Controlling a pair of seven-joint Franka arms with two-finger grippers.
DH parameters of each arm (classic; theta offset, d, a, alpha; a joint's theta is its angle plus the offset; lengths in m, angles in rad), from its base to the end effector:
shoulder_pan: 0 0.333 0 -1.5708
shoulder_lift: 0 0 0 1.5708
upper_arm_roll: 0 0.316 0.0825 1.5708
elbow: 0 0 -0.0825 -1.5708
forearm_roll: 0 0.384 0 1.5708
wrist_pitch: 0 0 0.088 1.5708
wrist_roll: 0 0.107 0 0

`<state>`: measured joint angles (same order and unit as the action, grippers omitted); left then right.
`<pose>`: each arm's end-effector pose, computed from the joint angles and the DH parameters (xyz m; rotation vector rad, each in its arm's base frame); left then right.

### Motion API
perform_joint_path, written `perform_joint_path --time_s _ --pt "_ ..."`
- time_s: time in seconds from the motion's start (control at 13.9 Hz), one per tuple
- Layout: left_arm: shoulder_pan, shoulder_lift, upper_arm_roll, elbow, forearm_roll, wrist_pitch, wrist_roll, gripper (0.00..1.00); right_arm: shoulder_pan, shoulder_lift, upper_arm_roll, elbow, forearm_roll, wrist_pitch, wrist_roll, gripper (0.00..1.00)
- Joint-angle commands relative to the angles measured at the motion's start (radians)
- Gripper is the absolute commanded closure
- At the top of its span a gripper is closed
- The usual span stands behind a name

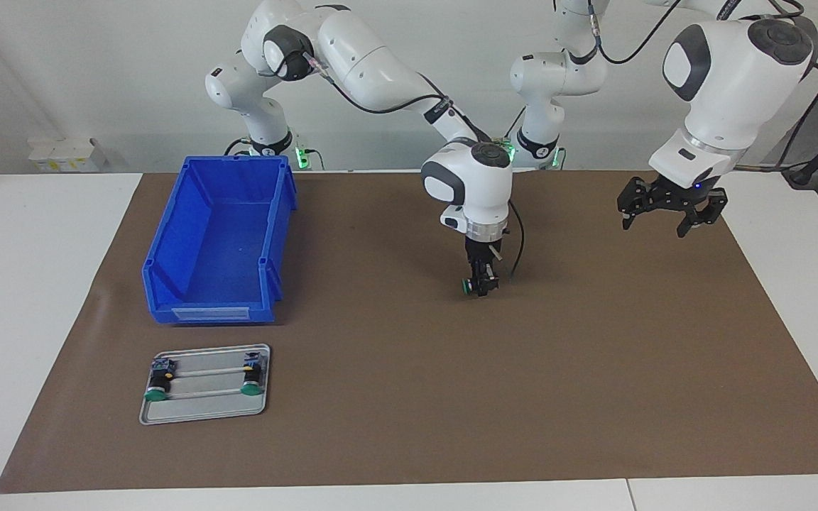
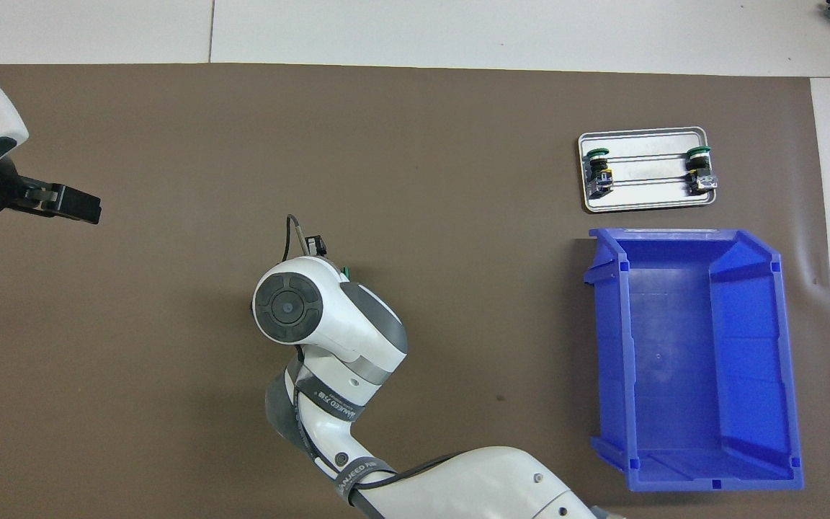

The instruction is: Place and press button with both arms

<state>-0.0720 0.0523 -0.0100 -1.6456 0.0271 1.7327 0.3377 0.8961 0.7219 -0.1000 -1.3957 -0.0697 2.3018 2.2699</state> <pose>0.5802 -0.0451 0.5736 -3.0412 0.6539 -0.0485 0.5124 0.5448 0.2995 -2.2581 1.9040 -0.1877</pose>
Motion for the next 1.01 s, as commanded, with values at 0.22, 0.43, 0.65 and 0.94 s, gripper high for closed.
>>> perform_joint_path --time_s 0.22,0.43,0.65,0.94 --pt "0.009 -0.071 0.013 -0.126 -0.153 0.053 0.37 0.0 0.003 -0.041 0.005 -0.011 -0.073 -0.021 0.026 0.0" --pt "-0.017 -0.095 0.012 -0.232 -0.187 0.138 0.467 0.0 -0.026 -0.16 0.005 -0.075 -0.071 -0.093 -0.091 0.0" --pt "-0.112 -0.082 0.008 -0.334 -0.203 0.262 0.544 0.0 -0.135 -0.376 0.006 -0.259 -0.067 -0.093 -0.332 0.0" --pt "-0.218 -0.062 0.011 -0.473 -0.32 0.487 0.708 0.01 -0.296 -0.49 0.005 -0.312 -0.061 -0.133 -0.669 0.0"
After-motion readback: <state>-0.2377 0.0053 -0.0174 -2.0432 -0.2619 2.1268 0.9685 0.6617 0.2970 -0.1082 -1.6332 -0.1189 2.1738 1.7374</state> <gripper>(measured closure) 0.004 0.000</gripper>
